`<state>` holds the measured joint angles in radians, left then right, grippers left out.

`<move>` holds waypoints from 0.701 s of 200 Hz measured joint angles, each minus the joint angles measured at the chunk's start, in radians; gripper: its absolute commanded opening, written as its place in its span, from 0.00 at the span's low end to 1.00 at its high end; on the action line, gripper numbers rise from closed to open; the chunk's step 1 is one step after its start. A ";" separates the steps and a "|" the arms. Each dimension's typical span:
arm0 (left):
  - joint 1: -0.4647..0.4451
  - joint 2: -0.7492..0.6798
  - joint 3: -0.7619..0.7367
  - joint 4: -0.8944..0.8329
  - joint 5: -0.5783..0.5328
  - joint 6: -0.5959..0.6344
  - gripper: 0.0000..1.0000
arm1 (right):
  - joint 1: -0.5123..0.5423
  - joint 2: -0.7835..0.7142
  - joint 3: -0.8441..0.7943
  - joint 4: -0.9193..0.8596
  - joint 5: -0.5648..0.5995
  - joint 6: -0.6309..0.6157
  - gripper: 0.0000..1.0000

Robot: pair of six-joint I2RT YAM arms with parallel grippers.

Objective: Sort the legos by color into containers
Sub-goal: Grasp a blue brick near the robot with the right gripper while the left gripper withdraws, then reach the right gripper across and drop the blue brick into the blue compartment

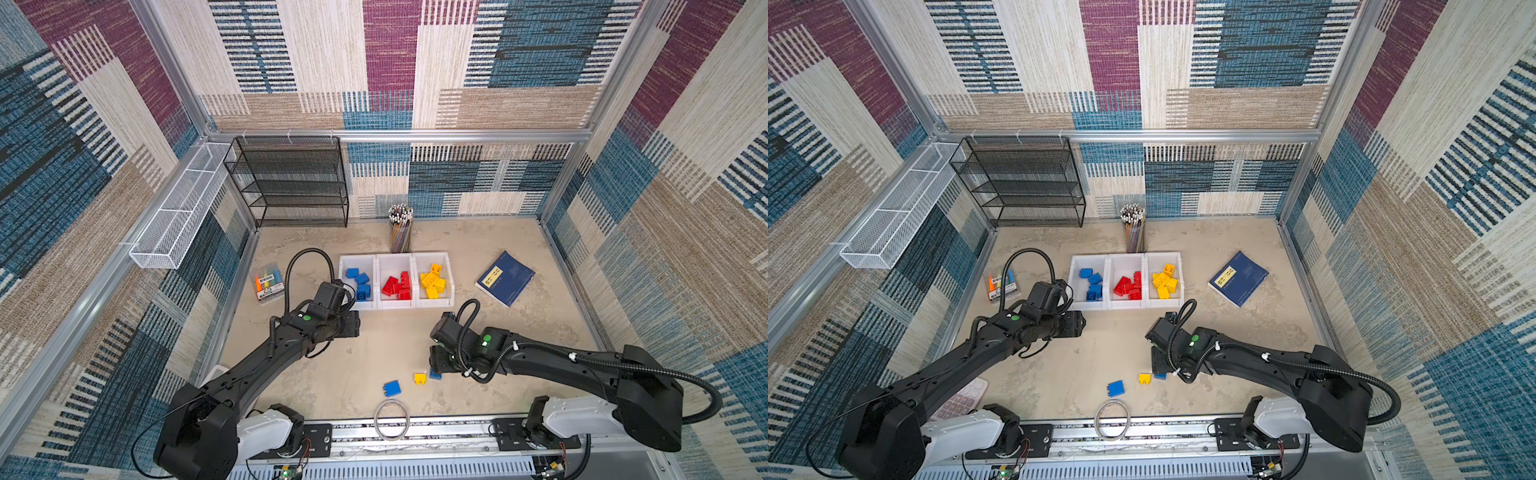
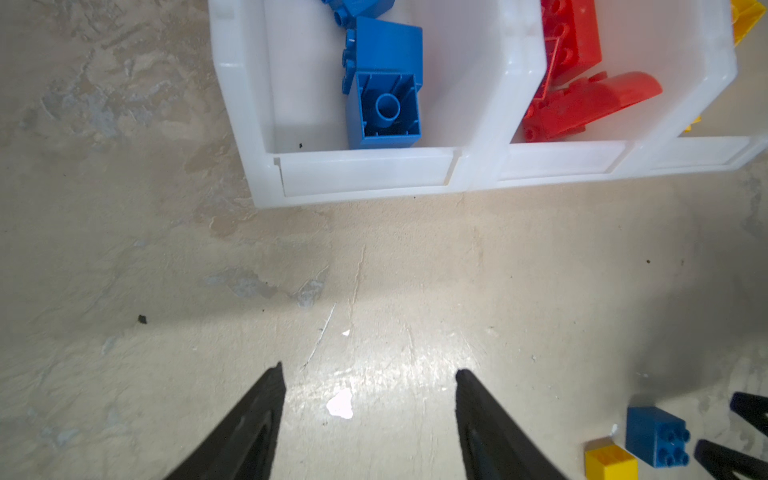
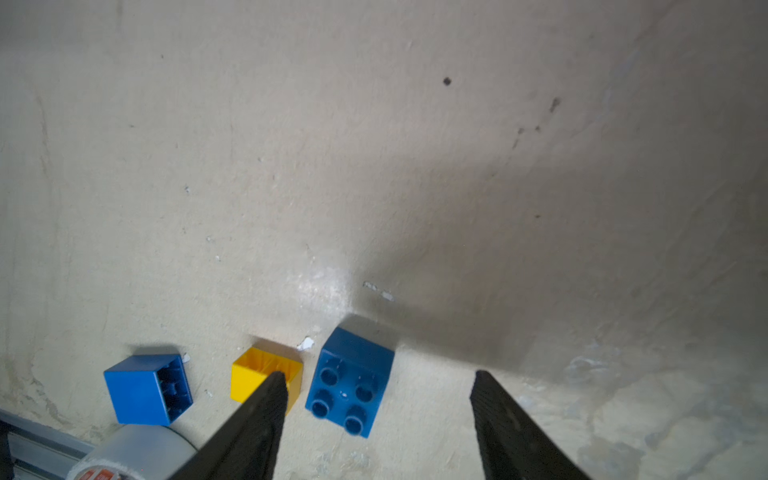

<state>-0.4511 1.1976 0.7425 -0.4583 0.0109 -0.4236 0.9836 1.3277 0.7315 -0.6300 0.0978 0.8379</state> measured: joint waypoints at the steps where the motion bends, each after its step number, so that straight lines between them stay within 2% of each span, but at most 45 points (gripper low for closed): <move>1: 0.000 0.000 0.000 0.000 0.000 0.000 0.68 | 0.002 0.002 0.001 0.000 0.000 0.002 0.71; 44: 0.000 -0.033 -0.018 0.002 0.003 -0.014 0.68 | 0.053 0.073 0.025 -0.005 0.009 0.063 0.66; 99: 0.000 -0.064 -0.027 -0.003 -0.003 -0.014 0.68 | 0.062 0.121 0.027 -0.002 0.019 0.104 0.41; 140: 0.000 -0.103 -0.048 -0.005 -0.006 -0.018 0.68 | 0.062 0.149 0.054 -0.003 0.022 0.103 0.34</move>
<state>-0.4511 1.0950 0.6945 -0.4637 0.0044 -0.4416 1.0458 1.4769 0.7853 -0.6334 0.1200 0.9405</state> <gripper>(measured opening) 0.680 0.357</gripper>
